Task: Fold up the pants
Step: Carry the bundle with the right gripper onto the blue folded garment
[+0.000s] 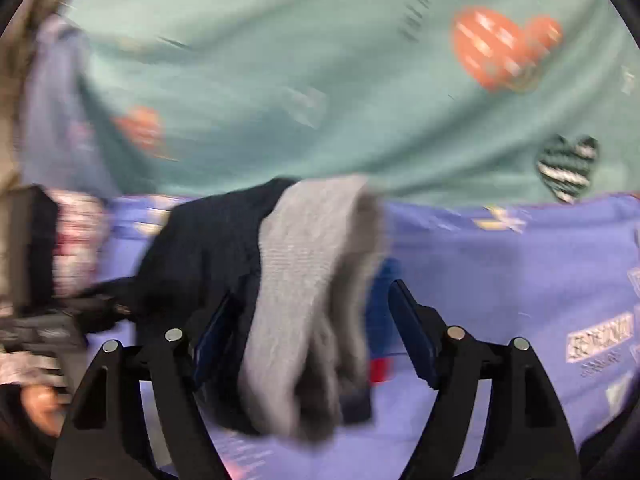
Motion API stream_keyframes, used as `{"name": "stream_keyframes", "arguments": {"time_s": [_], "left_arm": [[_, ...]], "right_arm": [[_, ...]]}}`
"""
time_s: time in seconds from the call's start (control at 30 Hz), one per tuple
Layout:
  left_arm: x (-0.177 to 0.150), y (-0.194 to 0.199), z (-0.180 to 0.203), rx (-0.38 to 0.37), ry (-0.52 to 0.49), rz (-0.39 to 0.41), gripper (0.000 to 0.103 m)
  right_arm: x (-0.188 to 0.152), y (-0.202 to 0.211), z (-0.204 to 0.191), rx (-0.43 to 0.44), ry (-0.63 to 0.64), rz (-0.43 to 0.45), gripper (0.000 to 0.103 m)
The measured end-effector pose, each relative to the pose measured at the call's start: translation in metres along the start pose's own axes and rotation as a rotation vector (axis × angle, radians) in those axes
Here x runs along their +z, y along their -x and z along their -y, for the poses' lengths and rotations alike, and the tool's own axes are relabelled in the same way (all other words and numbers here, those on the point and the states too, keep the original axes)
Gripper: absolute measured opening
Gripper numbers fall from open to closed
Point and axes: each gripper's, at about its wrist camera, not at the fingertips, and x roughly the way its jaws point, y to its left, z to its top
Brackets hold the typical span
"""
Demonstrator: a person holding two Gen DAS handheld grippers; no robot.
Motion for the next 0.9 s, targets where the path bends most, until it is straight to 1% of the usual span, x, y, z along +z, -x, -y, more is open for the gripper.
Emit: {"name": "stream_keyframes", "arguments": {"time_s": [0.03, 0.07, 0.1, 0.17, 0.2, 0.23, 0.27, 0.3, 0.33, 0.37, 0.4, 0.47, 0.5, 0.53, 0.57, 0.63, 0.67, 0.73, 0.8, 0.83, 0.9], "left_arm": [[-0.002, -0.001, -0.011, 0.008, 0.024, 0.004, 0.090], [-0.006, 0.004, -0.019, 0.000, 0.044, 0.021, 0.090], [-0.013, 0.018, -0.026, 0.001, 0.055, 0.050, 0.091], [-0.032, 0.056, -0.026, 0.017, 0.030, 0.107, 0.094], [-0.043, 0.073, -0.021, 0.018, 0.006, 0.121, 0.097], [-0.055, 0.090, -0.014, 0.023, -0.021, 0.135, 0.099], [-0.069, 0.108, -0.004, 0.027, -0.048, 0.150, 0.101], [-0.094, 0.133, 0.010, 0.034, -0.091, 0.163, 0.101], [-0.108, 0.145, 0.019, 0.039, -0.112, 0.172, 0.101], [-0.126, 0.157, 0.028, 0.045, -0.135, 0.180, 0.101], [-0.156, 0.175, 0.044, 0.064, -0.172, 0.184, 0.101], [-0.190, 0.193, 0.058, 0.055, -0.197, 0.192, 0.101], [-0.215, 0.207, 0.064, 0.048, -0.197, 0.211, 0.101], [-0.234, 0.217, 0.066, 0.050, -0.192, 0.228, 0.101], [-0.258, 0.226, 0.069, 0.059, -0.190, 0.256, 0.101], [-0.288, 0.229, 0.070, 0.106, -0.195, 0.291, 0.101], [-0.302, 0.231, 0.072, 0.128, -0.201, 0.307, 0.101], [-0.330, 0.232, 0.074, 0.210, -0.222, 0.336, 0.101], [-0.346, 0.228, 0.072, 0.274, -0.239, 0.336, 0.101], [-0.355, 0.230, 0.072, 0.289, -0.245, 0.337, 0.101], [-0.359, 0.230, 0.065, 0.303, -0.237, 0.332, 0.101]], "right_arm": [[-0.005, -0.003, 0.009, -0.021, -0.030, 0.005, 0.071], [-0.015, 0.010, 0.020, 0.006, -0.065, 0.056, 0.071], [-0.019, 0.023, 0.024, 0.020, -0.071, 0.095, 0.071], [-0.035, 0.063, 0.022, 0.008, -0.023, 0.169, 0.072], [-0.043, 0.079, 0.019, 0.004, 0.004, 0.182, 0.076], [-0.054, 0.098, 0.015, 0.006, 0.032, 0.191, 0.078], [-0.070, 0.122, 0.009, 0.001, 0.067, 0.201, 0.082], [-0.084, 0.140, 0.003, -0.002, 0.092, 0.202, 0.087], [-0.100, 0.157, -0.002, -0.005, 0.112, 0.210, 0.089], [-0.123, 0.181, -0.008, -0.011, 0.136, 0.230, 0.094], [-0.140, 0.197, -0.013, -0.012, 0.147, 0.242, 0.098], [-0.181, 0.228, -0.015, -0.013, 0.148, 0.278, 0.102], [-0.201, 0.239, -0.017, -0.014, 0.141, 0.293, 0.102], [-0.224, 0.252, -0.018, -0.010, 0.133, 0.312, 0.102], [-0.240, 0.261, -0.018, -0.007, 0.126, 0.324, 0.102], [-0.275, 0.272, -0.011, -0.012, 0.093, 0.358, 0.102], [-0.286, 0.275, -0.009, -0.021, 0.084, 0.368, 0.102], [-0.307, 0.278, -0.005, -0.058, 0.084, 0.376, 0.102], [-0.324, 0.276, -0.002, -0.070, 0.090, 0.351, 0.102], [-0.330, 0.275, -0.002, -0.071, 0.095, 0.350, 0.102], [-0.336, 0.273, -0.003, -0.097, 0.120, 0.356, 0.102]]}}
